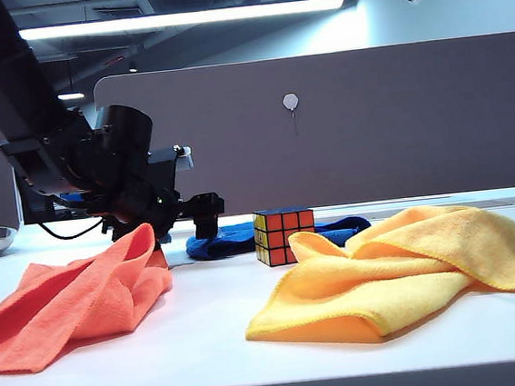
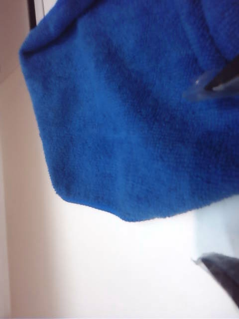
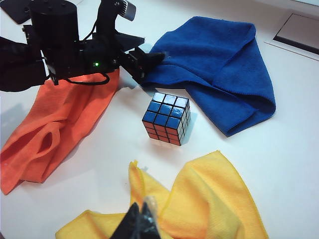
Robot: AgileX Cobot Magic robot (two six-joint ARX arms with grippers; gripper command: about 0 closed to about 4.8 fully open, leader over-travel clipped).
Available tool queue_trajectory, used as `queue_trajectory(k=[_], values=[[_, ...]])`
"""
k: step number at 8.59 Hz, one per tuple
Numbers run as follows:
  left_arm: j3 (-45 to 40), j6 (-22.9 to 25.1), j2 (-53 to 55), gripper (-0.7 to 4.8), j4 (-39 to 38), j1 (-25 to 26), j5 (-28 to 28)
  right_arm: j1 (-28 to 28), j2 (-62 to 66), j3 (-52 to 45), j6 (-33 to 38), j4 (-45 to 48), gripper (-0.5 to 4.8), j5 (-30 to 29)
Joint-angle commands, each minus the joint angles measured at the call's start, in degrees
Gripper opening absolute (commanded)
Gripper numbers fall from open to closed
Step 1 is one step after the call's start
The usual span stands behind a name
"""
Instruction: Pick up a rag that is the same color as the top surface of the Rubik's Cube and cover the cube with it.
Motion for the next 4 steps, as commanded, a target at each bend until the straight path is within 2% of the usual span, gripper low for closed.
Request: queue_trajectory(k=[1, 2, 3, 4], values=[[2.89, -0.17, 0.57, 3.71, -5.31, -0.07, -0.11, 0.04, -0.13, 0.11, -0.15, 0.76, -0.01, -0.11], [2.89, -0.20, 0.55, 1.67, -7.45, -0.07, -0.02, 0.04, -0.15, 0.11, -0.15, 0.76, -0.01, -0.11], [3.08, -0.15, 0.50, -0.06, -9.14, -0.04, 3.06, 0.04, -0.15, 0.11, -0.15, 0.76, -0.01, -0.11], [3.08, -0.17, 0.22, -0.06, -6.71, -0.07, 6.60, 0.04, -0.13, 0.11, -0.15, 0.76, -0.01, -0.11]])
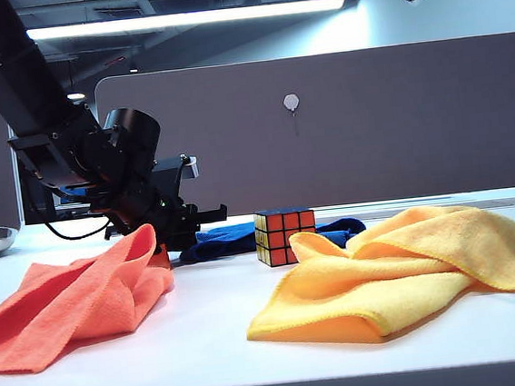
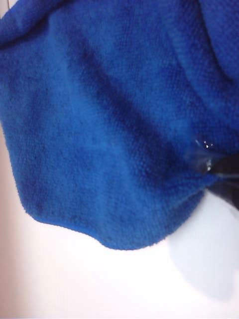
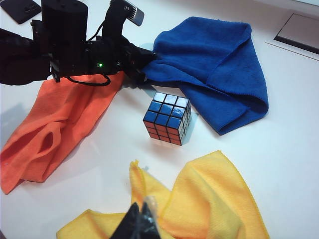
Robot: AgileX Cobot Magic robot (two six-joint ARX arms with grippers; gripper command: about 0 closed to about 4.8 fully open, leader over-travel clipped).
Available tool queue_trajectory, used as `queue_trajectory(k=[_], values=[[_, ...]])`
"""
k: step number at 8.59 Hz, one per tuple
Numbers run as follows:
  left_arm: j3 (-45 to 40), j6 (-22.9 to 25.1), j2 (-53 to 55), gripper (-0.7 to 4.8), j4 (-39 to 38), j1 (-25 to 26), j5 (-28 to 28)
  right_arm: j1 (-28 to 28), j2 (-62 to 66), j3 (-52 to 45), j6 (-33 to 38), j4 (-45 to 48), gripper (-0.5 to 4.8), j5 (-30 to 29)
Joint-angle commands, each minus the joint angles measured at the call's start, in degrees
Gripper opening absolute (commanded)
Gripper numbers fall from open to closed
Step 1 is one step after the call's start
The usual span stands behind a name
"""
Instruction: Pick up a rag that is the same color as the top surface of the Rubik's Cube and cover the cube with it.
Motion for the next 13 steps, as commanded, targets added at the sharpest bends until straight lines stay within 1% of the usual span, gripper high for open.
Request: queue_trajectory(k=[1, 2, 4, 6, 7, 8, 9, 10, 11, 12, 13], values=[[0.22, -0.04, -0.98, -0.06, 4.72, -0.13, 9.73, 0.04, -0.15, 0.15, -0.15, 0.76, -0.01, -0.09], [0.24, 0.00, -2.51, -0.06, 7.21, -0.15, 12.96, 0.04, -0.13, 0.15, -0.15, 0.76, -0.01, -0.09], [0.26, 0.02, -9.73, -0.06, 8.00, -0.15, 13.33, 0.04, 0.87, 0.15, -0.15, 0.96, -0.01, -0.13], [0.26, -0.04, -14.38, -0.06, 7.93, -0.85, 17.86, 0.04, 1.46, 0.15, -0.17, 1.05, -0.01, -0.07], [0.26, -1.31, -16.02, -0.06, 7.50, -1.92, 18.97, 0.00, 1.70, 0.15, -0.61, 1.38, -0.01, -0.07], [0.26, -1.29, -17.27, -0.06, 3.67, -5.07, 21.03, -0.02, 1.75, 0.15, -1.40, 2.51, -0.01, -0.02], [0.26, -1.29, -17.77, -0.06, -5.81, -9.81, 21.14, -0.07, 1.99, 0.15, -1.49, 2.54, -0.01, 0.15], [0.24, -0.90, -18.38, -0.06, -9.09, -15.89, 14.34, -0.11, 2.54, 0.15, -3.10, 2.71, -0.01, 1.46], [0.24, -1.11, -18.69, -0.06, -9.29, -17.11, 13.33, -0.11, 2.60, 0.15, -3.10, 2.73, -0.01, 1.44], [0.24, -1.90, -18.80, -0.06, -10.88, -17.59, 11.15, -0.13, 2.60, 0.15, -3.10, 2.71, -0.01, 1.42], [0.24, -2.80, -18.80, -0.06, -13.25, -17.57, 11.13, -0.13, 2.60, 0.15, -3.10, 2.71, -0.01, 1.42]])
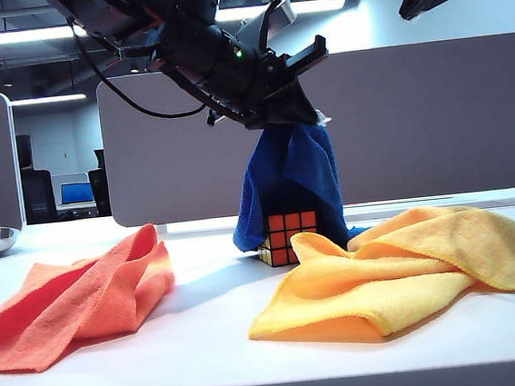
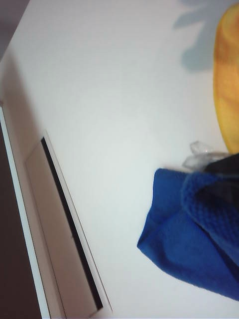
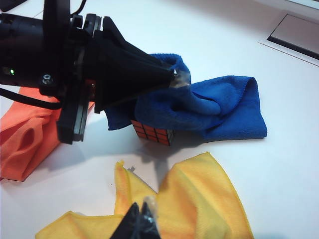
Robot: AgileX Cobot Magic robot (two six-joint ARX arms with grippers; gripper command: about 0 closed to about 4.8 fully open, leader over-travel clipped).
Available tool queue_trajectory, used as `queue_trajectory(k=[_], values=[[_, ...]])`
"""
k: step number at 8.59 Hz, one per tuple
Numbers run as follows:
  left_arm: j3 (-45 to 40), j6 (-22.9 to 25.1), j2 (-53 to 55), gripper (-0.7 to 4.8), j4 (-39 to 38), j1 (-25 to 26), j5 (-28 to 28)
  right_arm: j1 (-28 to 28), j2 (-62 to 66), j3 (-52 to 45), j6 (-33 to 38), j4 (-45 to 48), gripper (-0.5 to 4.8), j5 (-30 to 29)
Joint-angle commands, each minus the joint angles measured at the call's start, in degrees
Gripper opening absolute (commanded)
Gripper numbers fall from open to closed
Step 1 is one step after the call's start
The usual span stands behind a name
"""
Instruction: Pick up a rag that is the same color as the top surface of the Rubik's Cube and cover the cube with it.
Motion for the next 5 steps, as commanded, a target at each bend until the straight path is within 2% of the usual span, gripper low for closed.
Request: queue_trajectory(k=[1, 5], values=[[-0.26, -1.64, -0.74, -0.06, -6.36, -0.33, -1.81, -0.02, -0.07, 0.17, -0.26, 1.03, -0.01, -0.09], [-6.69, -2.38, -6.12, -0.06, -7.58, -0.37, -2.01, -0.02, -0.07, 0.17, -0.26, 1.18, -0.01, -0.09]])
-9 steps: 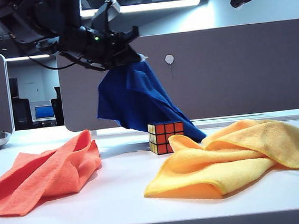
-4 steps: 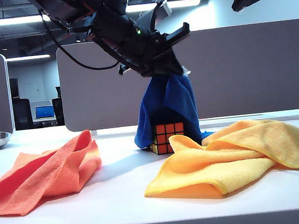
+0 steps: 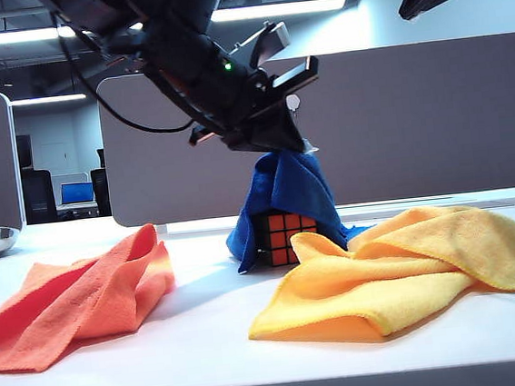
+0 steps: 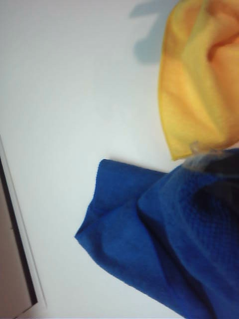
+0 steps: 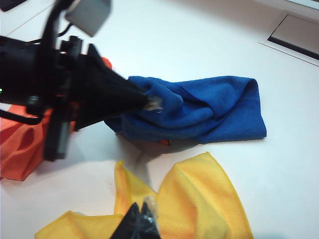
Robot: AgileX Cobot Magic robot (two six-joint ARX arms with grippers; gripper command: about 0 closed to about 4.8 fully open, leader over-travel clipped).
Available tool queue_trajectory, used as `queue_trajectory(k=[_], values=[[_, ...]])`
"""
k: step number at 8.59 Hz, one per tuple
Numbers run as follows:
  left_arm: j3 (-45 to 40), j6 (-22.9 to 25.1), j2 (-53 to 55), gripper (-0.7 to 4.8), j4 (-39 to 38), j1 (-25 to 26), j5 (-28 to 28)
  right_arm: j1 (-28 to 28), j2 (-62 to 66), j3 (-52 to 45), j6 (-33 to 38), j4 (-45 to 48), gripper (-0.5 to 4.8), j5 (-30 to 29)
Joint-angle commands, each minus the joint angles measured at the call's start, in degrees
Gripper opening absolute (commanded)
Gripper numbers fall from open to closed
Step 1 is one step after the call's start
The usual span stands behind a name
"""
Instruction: Pick up a rag that is the same color as the top surface of the Rubik's Cube and cover the cube with it.
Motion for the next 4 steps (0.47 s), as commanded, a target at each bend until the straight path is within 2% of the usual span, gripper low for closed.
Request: queue_trajectory(k=[1, 4], values=[[-4.76, -1.01, -5.16, -0.06, -0.20, -0.68, 0.31, -0.02, -0.07, 0.20, -0.13, 2.01, -0.01, -0.09], [-5.46, -1.18, -5.57, -0.06, -3.61, -4.15, 0.92, -0.02, -0.07, 0.20, -0.11, 1.99, -0.01, -0.11]])
